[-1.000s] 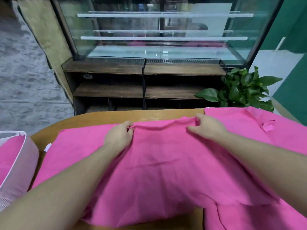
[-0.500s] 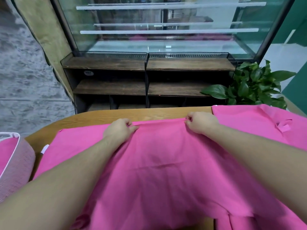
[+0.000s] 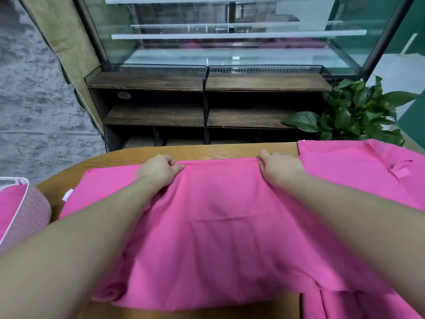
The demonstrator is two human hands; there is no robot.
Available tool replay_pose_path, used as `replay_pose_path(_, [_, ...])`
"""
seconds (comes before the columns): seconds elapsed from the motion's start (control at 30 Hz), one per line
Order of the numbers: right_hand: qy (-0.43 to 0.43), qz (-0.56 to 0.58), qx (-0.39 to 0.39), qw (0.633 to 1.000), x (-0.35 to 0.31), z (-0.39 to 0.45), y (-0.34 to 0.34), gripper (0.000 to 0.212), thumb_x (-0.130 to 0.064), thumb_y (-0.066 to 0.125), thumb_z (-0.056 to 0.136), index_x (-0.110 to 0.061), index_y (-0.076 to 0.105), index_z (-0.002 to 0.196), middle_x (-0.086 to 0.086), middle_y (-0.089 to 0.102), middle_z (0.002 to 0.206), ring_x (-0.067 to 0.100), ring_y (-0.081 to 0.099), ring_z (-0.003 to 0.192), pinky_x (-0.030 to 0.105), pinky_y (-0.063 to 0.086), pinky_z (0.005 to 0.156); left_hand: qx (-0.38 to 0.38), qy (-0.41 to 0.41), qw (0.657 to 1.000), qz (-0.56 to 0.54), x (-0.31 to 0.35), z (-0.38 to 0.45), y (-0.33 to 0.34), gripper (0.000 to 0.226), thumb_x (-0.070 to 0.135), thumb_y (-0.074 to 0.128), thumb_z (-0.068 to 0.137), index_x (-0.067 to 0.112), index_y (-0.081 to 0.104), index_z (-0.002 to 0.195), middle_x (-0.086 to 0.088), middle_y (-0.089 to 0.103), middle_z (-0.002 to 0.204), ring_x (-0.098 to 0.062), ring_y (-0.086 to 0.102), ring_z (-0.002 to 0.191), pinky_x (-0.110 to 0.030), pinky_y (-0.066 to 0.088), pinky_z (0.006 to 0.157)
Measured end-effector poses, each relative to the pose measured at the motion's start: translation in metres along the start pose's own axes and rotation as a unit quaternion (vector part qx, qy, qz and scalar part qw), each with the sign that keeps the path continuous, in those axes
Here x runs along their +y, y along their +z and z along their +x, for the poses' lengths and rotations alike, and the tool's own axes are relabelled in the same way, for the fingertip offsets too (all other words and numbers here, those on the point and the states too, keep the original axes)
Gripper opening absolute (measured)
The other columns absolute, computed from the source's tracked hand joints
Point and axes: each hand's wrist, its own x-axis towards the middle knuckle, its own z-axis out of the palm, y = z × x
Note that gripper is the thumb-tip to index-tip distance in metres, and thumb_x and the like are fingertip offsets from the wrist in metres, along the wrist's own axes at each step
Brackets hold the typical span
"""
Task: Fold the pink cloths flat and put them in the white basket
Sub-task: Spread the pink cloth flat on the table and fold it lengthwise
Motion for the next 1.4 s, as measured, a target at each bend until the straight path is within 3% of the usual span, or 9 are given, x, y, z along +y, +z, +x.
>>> replay_pose_path(0.17, [-0.041,-0.14,0.086,0.986,-0.01,-0.009,-0.005,0.035,-0.023,0.04,0.097,-0.026,0.042,0.132,0.005,0.053,0.125,0.029,0.048,0.113,0.045,0.033,0.085,-0.03,0.008,1.0,-0.003,-0.011,-0.008,-0.009,0.011,0.03,0.055,0.09,0.024,0.053,0.081,0.002,0.064,0.088,-0.024,0.061,0.085,-0.035,0.052,0.081])
replay_pose_path(0.27, [-0.152,-0.071,0.161,0.973,-0.037,-0.034,-0.013,0.046,-0.025,0.053,0.084,-0.026,0.053,0.13,0.002,0.057,0.124,0.027,0.049,0.109,0.043,0.035,0.085,-0.04,-0.012,0.999,-0.027,-0.029,-0.021,-0.019,0.011,0.026,0.053,0.092,0.023,0.05,0.082,0.001,0.065,0.079,-0.022,0.061,0.068,-0.034,0.052,0.071])
replay_pose_path(0.37, [-0.167,0.064,0.067,0.982,-0.081,-0.077,-0.011,0.046,-0.035,0.048,0.091,-0.033,0.049,0.137,-0.001,0.049,0.141,0.026,0.044,0.126,0.043,0.036,0.1,-0.044,-0.033,0.998,-0.033,-0.053,-0.039,-0.025,0.007,0.026,0.054,0.094,0.021,0.052,0.089,-0.003,0.067,0.083,-0.022,0.061,0.071,-0.036,0.051,0.073])
replay_pose_path(0.47, [-0.128,0.096,-0.058,0.985,-0.108,-0.116,0.004,0.053,-0.053,0.027,0.1,-0.046,0.019,0.152,-0.007,0.013,0.164,0.027,0.01,0.151,0.054,0.009,0.12,-0.047,-0.043,0.998,0.019,-0.069,-0.063,-0.031,0.009,0.029,0.05,0.096,0.02,0.051,0.098,-0.002,0.062,0.094,-0.024,0.058,0.089,-0.033,0.046,0.079])
replay_pose_path(0.57, [-0.127,0.075,-0.077,0.986,-0.112,-0.135,0.014,0.054,-0.059,0.01,0.1,-0.048,0.005,0.153,-0.01,-0.003,0.165,0.025,-0.01,0.152,0.057,-0.009,0.119,-0.064,-0.047,0.997,0.019,-0.076,-0.084,-0.03,0.01,0.03,0.047,0.098,0.02,0.048,0.101,-0.003,0.057,0.096,-0.024,0.053,0.091,-0.033,0.043,0.079])
replay_pose_path(0.77, [-0.168,0.052,-0.069,0.982,-0.092,-0.16,0.012,0.055,-0.061,0.011,0.099,-0.051,0.005,0.153,-0.012,-0.002,0.165,0.021,-0.008,0.152,0.055,-0.007,0.12,-0.096,-0.062,0.993,-0.033,-0.076,-0.129,-0.037,0.011,0.026,0.052,0.097,0.018,0.053,0.09,-0.006,0.061,0.093,-0.024,0.056,0.088,-0.03,0.038,0.073])
replay_pose_path(1.07, [-0.24,0.015,-0.09,0.967,-0.052,-0.199,0.007,0.075,-0.073,-0.015,0.079,-0.055,-0.002,0.151,-0.016,-0.009,0.163,0.016,-0.014,0.151,0.052,-0.005,0.122,-0.189,-0.086,0.968,-0.14,-0.096,-0.2,-0.046,0.022,0.036,0.062,0.081,0.016,0.065,0.073,0.0,0.059,0.066,-0.016,0.049,0.06,-0.026,0.04,0.06])
replay_pose_path(1.17, [-0.263,-0.006,-0.097,0.96,-0.038,-0.21,0.004,0.07,-0.072,-0.013,0.082,-0.057,-0.004,0.149,-0.016,-0.011,0.163,0.015,-0.015,0.151,0.048,-0.008,0.122,-0.229,-0.097,0.956,-0.158,-0.103,-0.222,-0.045,0.018,0.031,0.06,0.081,0.019,0.056,0.068,0.001,0.049,0.06,-0.015,0.04,0.049,-0.021,0.03,0.049])
replay_pose_path(1.4, [-0.269,-0.015,-0.129,0.954,-0.034,-0.218,-0.003,0.079,-0.077,-0.019,0.074,-0.056,-0.002,0.149,-0.016,-0.01,0.163,0.014,-0.015,0.15,0.043,-0.012,0.12,-0.133,-0.06,0.969,-0.199,-0.12,-0.239,-0.047,0.018,0.022,0.061,0.094,0.022,0.053,0.078,0.005,0.055,0.072,-0.013,0.048,0.069,-0.026,0.039,0.065])
